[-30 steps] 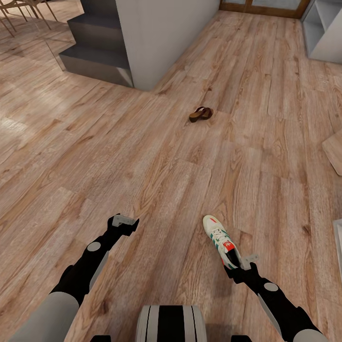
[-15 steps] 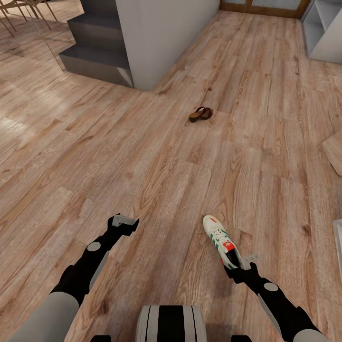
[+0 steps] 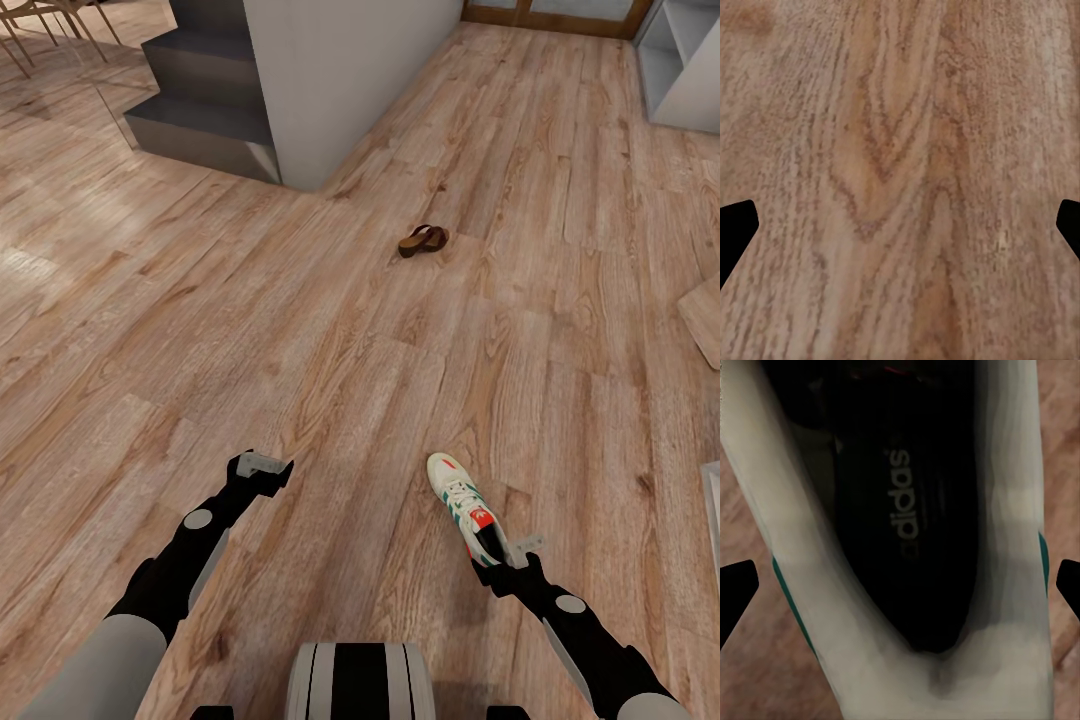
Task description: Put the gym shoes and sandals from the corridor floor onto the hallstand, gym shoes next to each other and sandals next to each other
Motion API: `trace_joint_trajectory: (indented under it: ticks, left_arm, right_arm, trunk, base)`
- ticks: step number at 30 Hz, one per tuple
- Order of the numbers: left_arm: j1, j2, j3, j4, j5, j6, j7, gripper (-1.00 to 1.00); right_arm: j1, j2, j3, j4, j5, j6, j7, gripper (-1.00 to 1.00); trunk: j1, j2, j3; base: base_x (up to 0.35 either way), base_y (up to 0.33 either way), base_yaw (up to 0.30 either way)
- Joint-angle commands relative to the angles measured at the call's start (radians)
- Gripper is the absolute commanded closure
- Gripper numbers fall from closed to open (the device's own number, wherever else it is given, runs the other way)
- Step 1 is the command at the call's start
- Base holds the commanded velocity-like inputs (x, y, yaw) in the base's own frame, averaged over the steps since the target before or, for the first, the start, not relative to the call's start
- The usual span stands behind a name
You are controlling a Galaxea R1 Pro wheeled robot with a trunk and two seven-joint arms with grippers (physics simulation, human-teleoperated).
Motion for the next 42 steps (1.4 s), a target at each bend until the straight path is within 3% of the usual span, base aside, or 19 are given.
trace_joint_trajectory:
  ticks: [1, 41, 42]
  left_arm:
    - [0.0, 0.001, -0.001, 0.0, -0.004, -0.004, -0.001, -1.0]
    - [0.0, 0.001, -0.001, 0.0, -0.004, -0.002, -0.001, -1.0]
    - [0.0, 0.001, -0.001, 0.0, -0.004, -0.002, -0.001, -1.0]
  right_arm:
    - [0.0, -0.001, 0.002, 0.0, 0.006, -0.002, 0.001, -1.0]
    - [0.0, -0.001, 0.001, -0.001, 0.006, -0.002, 0.001, -1.0]
    - [0.0, -0.001, 0.001, -0.001, 0.006, -0.002, 0.001, 1.0]
  trunk:
    - [0.0, 0.0, 0.0]
    - [0.0, 0.0, 0.0]
    - [0.0, 0.0, 0.0]
  base:
    - [0.0, 0.0, 0.0]
    - [0.0, 0.0, 0.0]
    - [0.0, 0.0, 0.0]
